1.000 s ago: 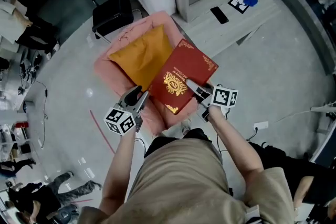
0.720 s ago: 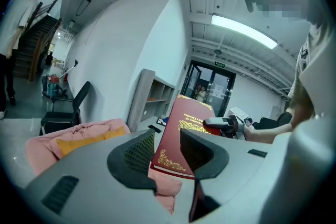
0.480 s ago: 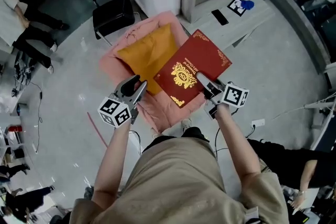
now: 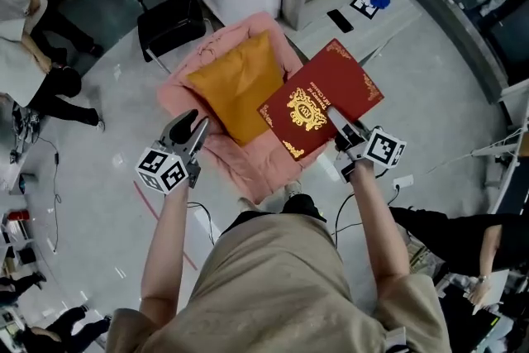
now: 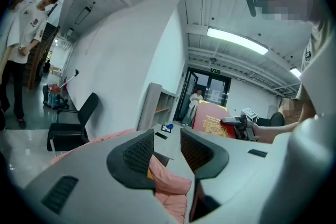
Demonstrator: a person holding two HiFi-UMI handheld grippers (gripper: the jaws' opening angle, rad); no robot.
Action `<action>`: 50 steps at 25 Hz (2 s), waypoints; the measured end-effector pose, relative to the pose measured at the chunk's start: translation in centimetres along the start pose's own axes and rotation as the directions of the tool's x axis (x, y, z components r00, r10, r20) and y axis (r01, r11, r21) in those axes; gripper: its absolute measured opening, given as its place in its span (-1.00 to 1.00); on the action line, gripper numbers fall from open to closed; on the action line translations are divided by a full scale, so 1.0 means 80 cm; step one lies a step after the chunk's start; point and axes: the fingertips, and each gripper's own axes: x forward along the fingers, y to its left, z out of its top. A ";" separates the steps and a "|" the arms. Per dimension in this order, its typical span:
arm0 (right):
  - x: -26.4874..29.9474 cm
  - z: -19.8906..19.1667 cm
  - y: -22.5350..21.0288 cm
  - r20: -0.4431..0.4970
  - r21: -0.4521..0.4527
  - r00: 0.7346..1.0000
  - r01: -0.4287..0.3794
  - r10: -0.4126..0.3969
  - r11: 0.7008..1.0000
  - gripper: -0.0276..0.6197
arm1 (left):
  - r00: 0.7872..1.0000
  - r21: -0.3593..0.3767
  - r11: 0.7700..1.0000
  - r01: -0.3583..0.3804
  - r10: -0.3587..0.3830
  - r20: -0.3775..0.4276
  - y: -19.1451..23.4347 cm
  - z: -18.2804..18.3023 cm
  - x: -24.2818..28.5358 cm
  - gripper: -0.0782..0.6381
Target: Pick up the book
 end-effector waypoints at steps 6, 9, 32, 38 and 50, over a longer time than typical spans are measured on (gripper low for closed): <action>-0.027 -0.001 -0.023 0.027 -0.097 0.993 0.116 -0.114 0.989 -0.19 | 0.999 0.003 0.999 -0.046 0.046 -0.010 0.052 -0.016 -0.028 -0.37; -0.031 -0.003 -0.035 0.020 -0.164 0.985 0.172 -0.172 0.971 -0.19 | 0.997 0.003 0.998 -0.068 0.068 -0.028 0.081 -0.028 -0.035 -0.37; 0.048 -0.132 -0.085 -0.266 -0.338 0.936 0.135 -0.232 0.931 -0.18 | 0.977 -0.037 0.999 -0.017 0.009 -0.212 0.058 -0.180 0.008 -0.32; 0.059 -0.155 -0.108 -0.318 -0.319 0.918 0.134 -0.239 0.938 -0.18 | 0.969 -0.062 0.998 -0.010 -0.006 -0.248 0.046 -0.209 0.026 -0.32; 0.073 -0.185 -0.163 -0.388 -0.187 0.890 0.178 -0.240 0.966 -0.18 | 0.956 -0.119 0.992 0.033 -0.066 -0.285 0.028 -0.243 0.091 -0.32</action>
